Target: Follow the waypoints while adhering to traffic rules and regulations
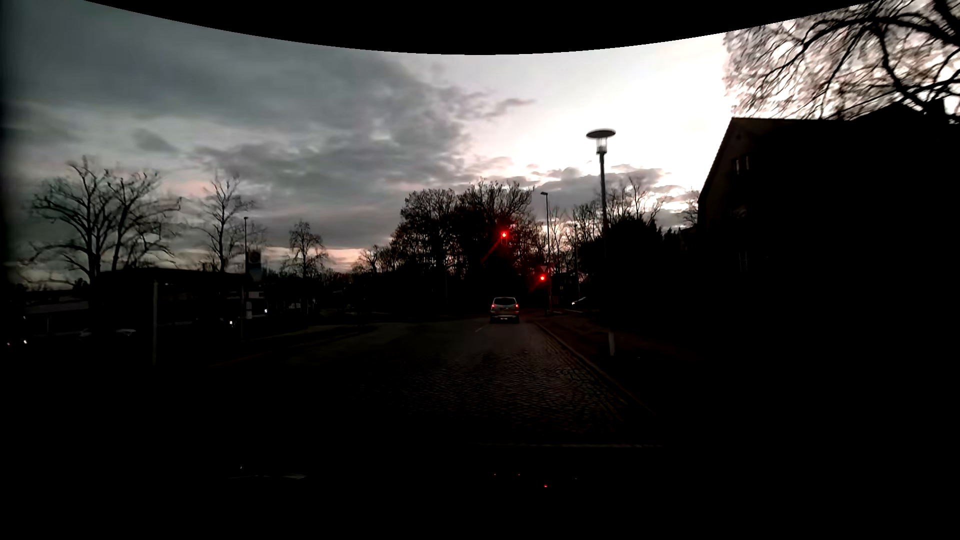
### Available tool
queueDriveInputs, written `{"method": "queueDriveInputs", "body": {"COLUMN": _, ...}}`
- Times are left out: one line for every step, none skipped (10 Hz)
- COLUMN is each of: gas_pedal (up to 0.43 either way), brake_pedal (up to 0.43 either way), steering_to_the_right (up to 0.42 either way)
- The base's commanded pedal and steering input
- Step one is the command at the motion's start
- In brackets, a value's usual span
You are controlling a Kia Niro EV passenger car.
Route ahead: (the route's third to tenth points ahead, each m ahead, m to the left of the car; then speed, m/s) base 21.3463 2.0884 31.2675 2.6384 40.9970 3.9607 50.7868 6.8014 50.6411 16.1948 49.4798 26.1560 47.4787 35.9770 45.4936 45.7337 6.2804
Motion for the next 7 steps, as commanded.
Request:
{"method": "queueDriveInputs", "body": {"gas_pedal": 0.000, "brake_pedal": 0.098, "steering_to_the_right": -0.001}}
{"method": "queueDriveInputs", "body": {"gas_pedal": 0.000, "brake_pedal": 0.098, "steering_to_the_right": -0.002}}
{"method": "queueDriveInputs", "body": {"gas_pedal": 0.000, "brake_pedal": 0.098, "steering_to_the_right": -0.002}}
{"method": "queueDriveInputs", "body": {"gas_pedal": 0.000, "brake_pedal": 0.110, "steering_to_the_right": -0.001}}
{"method": "queueDriveInputs", "body": {"gas_pedal": 0.000, "brake_pedal": 0.110, "steering_to_the_right": -0.001}}
{"method": "queueDriveInputs", "body": {"gas_pedal": 0.000, "brake_pedal": 0.116, "steering_to_the_right": -0.003}}
{"method": "queueDriveInputs", "body": {"gas_pedal": 0.000, "brake_pedal": 0.116, "steering_to_the_right": -0.005}}
